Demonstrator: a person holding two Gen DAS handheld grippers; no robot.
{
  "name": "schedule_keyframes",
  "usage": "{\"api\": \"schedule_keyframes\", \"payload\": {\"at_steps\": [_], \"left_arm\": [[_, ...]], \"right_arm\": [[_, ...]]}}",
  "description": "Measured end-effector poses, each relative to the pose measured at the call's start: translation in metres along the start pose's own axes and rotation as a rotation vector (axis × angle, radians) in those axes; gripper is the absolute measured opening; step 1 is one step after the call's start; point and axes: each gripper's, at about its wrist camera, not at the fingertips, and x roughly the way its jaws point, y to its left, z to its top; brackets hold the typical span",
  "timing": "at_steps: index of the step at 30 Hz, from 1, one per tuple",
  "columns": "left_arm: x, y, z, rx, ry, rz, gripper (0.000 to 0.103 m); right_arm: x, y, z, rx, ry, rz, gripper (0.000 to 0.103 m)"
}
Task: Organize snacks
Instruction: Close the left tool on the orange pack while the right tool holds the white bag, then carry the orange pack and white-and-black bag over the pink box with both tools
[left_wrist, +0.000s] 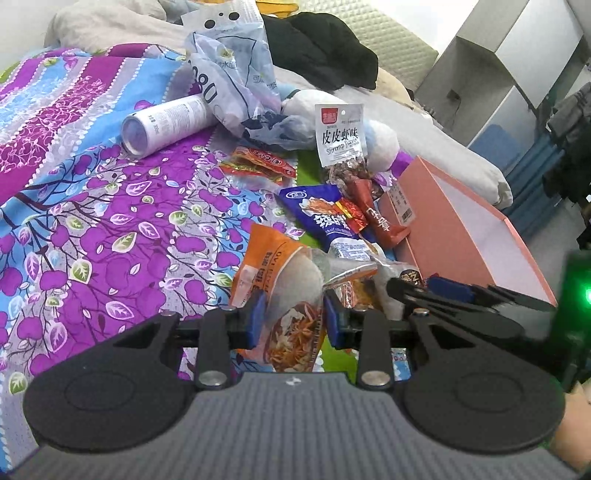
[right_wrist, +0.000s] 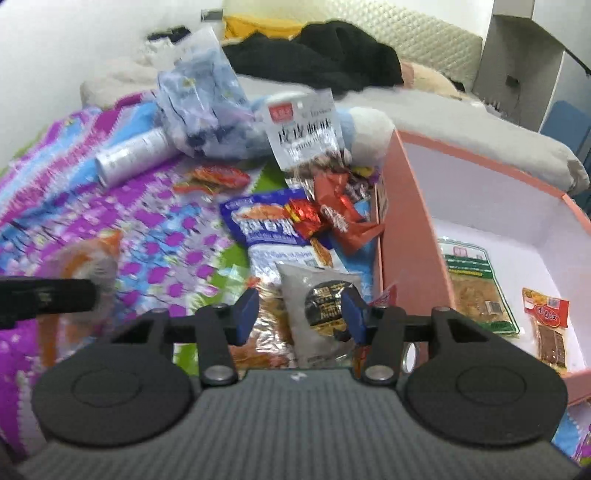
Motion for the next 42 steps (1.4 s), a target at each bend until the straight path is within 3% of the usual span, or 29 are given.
{"api": "schedule_keyframes", "payload": {"at_steps": [6, 14, 20, 25, 34, 42], "left_arm": [[-0.004, 0.004, 0.001, -0.022, -0.012, 0.013, 0.037], [-0.008, 0.006, -0.001, -0.033, -0.012, 0.015, 0.037], [-0.011, 0.008, -0.001, -0.042, -0.014, 0.020, 0.037], [-0.010, 0.005, 0.001, -0.035, -0.012, 0.024, 0.037], [-0.004, -0.005, 0.002, -0.024, -0.004, 0.018, 0.036], [-0.005, -0.015, 0.009, -0.029, 0.002, 0.000, 0.036]], "right_arm": [[0.020, 0.015, 0.002, -0.116, 0.025, -0.112, 0.052], [0.045, 0.025, -0.006, -0.203, 0.077, -0.156, 0.056], [0.047, 0.019, -0.003, -0.167, 0.070, -0.172, 0.043], [0.031, 0.006, 0.001, -0.090, 0.050, -0.128, 0.031], [-0.017, -0.017, -0.003, 0.170, 0.037, 0.070, 0.029], [-0.036, -0.027, -0.001, 0.225, 0.044, 0.149, 0.029]]}}
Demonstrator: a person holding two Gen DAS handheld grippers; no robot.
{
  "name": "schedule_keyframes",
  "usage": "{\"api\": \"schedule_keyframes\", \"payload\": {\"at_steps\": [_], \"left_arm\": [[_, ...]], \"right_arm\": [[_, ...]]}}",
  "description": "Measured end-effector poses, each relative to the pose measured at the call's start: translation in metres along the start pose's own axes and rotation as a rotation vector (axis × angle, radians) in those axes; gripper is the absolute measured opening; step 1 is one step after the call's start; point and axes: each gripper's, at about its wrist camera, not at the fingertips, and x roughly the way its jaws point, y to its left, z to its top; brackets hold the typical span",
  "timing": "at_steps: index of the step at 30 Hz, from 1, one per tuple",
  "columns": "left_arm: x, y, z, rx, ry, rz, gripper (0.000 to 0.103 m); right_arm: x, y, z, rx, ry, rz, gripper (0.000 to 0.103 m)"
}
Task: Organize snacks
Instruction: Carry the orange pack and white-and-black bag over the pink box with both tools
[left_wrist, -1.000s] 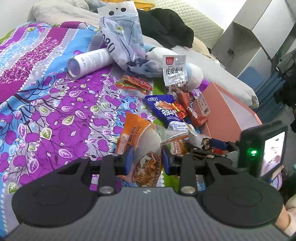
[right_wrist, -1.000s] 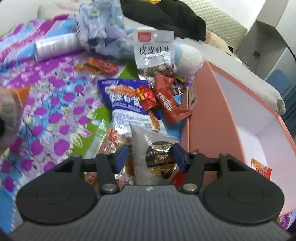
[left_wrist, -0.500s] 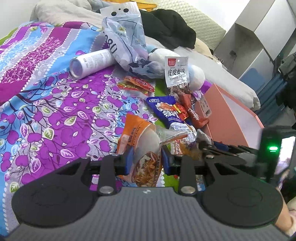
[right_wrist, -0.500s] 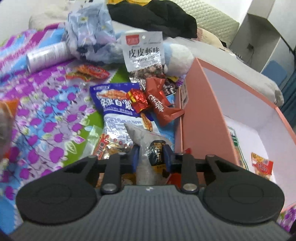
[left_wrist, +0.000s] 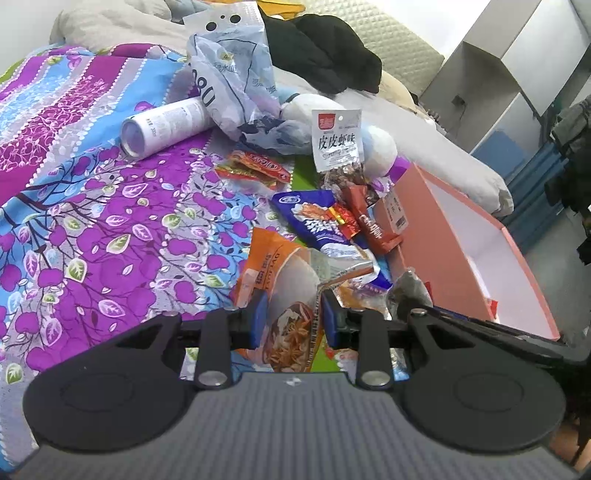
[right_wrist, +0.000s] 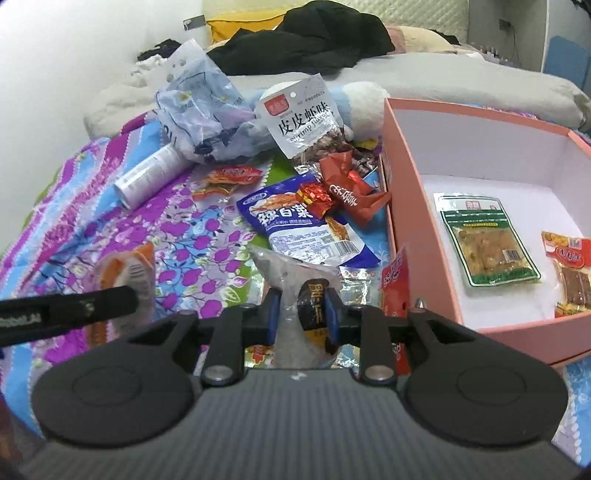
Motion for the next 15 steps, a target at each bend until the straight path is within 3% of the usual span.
{"api": "schedule_keyframes", "payload": {"at_steps": [8, 15], "left_arm": [[-0.010, -0.027, 0.024, 0.027, -0.025, -0.028, 0.035], [-0.027, -0.074, 0.056, 0.068, -0.088, -0.089, 0.035]], "right_arm": [[-0.035, -0.009, 0.029, 0.049, -0.083, 0.042, 0.029], [-0.066, -0.026, 0.063, 0.073, -0.153, 0.068, 0.029]]}}
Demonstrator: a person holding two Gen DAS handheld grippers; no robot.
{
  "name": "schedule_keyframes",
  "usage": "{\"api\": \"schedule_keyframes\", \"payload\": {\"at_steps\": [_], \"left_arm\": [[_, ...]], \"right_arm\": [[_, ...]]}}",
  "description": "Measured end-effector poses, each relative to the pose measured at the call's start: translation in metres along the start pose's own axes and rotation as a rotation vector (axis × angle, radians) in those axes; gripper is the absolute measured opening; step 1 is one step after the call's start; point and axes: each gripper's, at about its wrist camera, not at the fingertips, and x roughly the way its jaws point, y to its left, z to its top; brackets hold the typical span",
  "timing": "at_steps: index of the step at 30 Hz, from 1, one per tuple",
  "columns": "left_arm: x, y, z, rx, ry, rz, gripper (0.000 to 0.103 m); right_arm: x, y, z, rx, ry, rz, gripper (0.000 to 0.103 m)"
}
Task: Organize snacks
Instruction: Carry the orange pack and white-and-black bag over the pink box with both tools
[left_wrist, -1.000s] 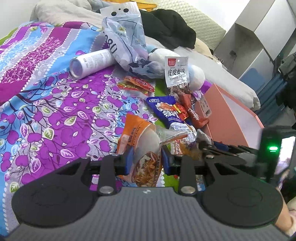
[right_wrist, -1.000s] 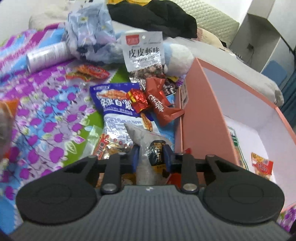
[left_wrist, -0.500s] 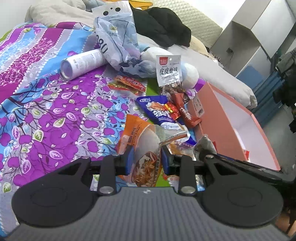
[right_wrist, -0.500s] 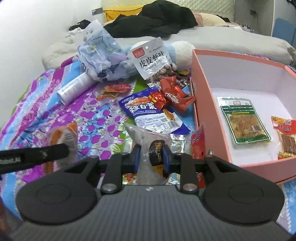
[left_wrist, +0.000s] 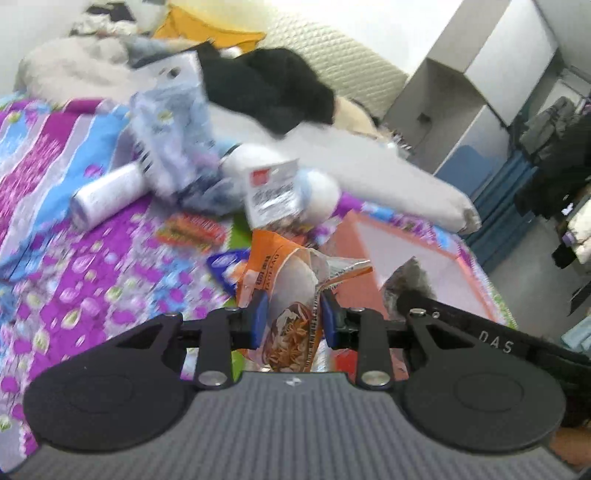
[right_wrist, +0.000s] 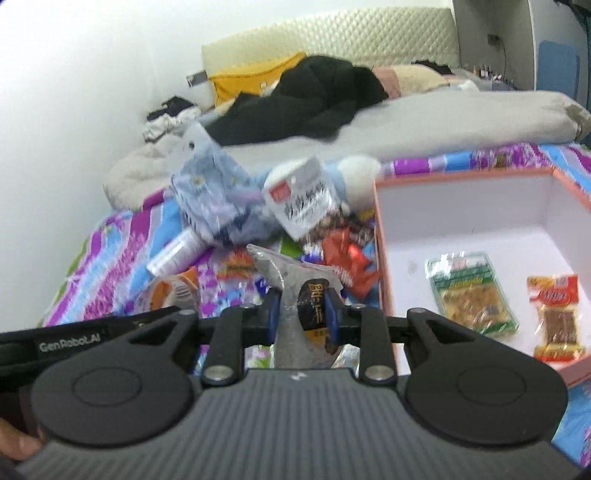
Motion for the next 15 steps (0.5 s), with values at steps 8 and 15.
{"api": "schedule_keyframes", "payload": {"at_steps": [8, 15], "left_arm": [[-0.003, -0.066, 0.044, 0.061, -0.081, -0.076, 0.035], [0.016, -0.117, 0.059, 0.107, -0.079, -0.136, 0.035]], "right_arm": [[-0.027, -0.023, 0.043, 0.005, -0.090, -0.006, 0.029], [-0.044, -0.057, 0.066, 0.010, -0.139, -0.038, 0.029]]}}
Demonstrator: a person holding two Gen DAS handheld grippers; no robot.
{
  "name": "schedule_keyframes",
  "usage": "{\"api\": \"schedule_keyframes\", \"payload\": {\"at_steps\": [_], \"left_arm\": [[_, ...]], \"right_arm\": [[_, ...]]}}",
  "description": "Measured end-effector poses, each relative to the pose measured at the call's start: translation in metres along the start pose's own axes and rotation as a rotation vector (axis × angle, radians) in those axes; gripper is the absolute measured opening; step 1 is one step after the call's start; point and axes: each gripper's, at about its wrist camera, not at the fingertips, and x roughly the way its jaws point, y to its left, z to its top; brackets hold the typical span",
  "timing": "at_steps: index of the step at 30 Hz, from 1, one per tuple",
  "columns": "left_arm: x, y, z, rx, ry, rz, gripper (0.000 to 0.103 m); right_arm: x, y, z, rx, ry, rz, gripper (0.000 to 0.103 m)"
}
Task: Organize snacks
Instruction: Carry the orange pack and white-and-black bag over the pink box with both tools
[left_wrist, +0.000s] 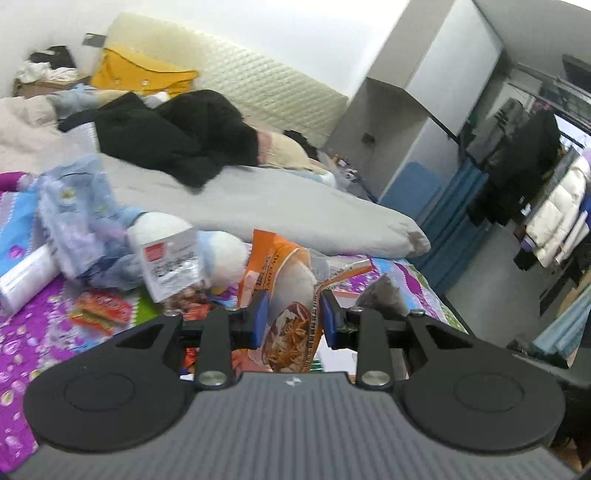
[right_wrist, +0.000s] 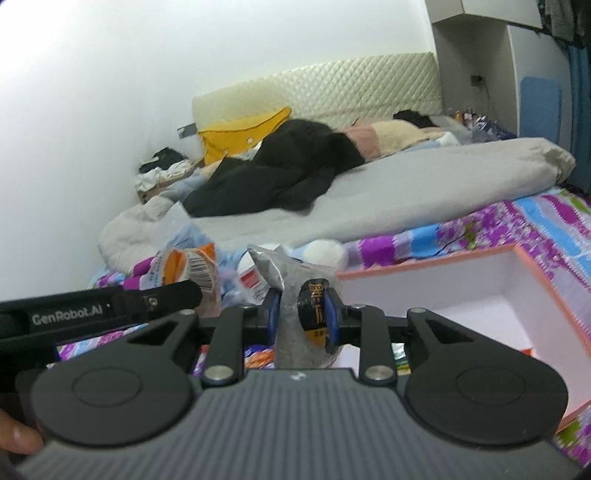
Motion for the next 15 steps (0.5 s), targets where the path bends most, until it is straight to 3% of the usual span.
{"api": "schedule_keyframes", "payload": {"at_steps": [7, 15], "left_arm": [[0.057, -0.032, -0.009, 0.036, 0.113, -0.043, 0.035], [0.143, -0.049, -0.031, 0.110, 0.276, -0.046, 0.035]], "right_arm": [[0.011, -0.051, 0.000, 0.058, 0.034, -0.068, 0.029], [0.053, -0.109, -0.031, 0.142, 0.140, -0.165, 0.029]]}}
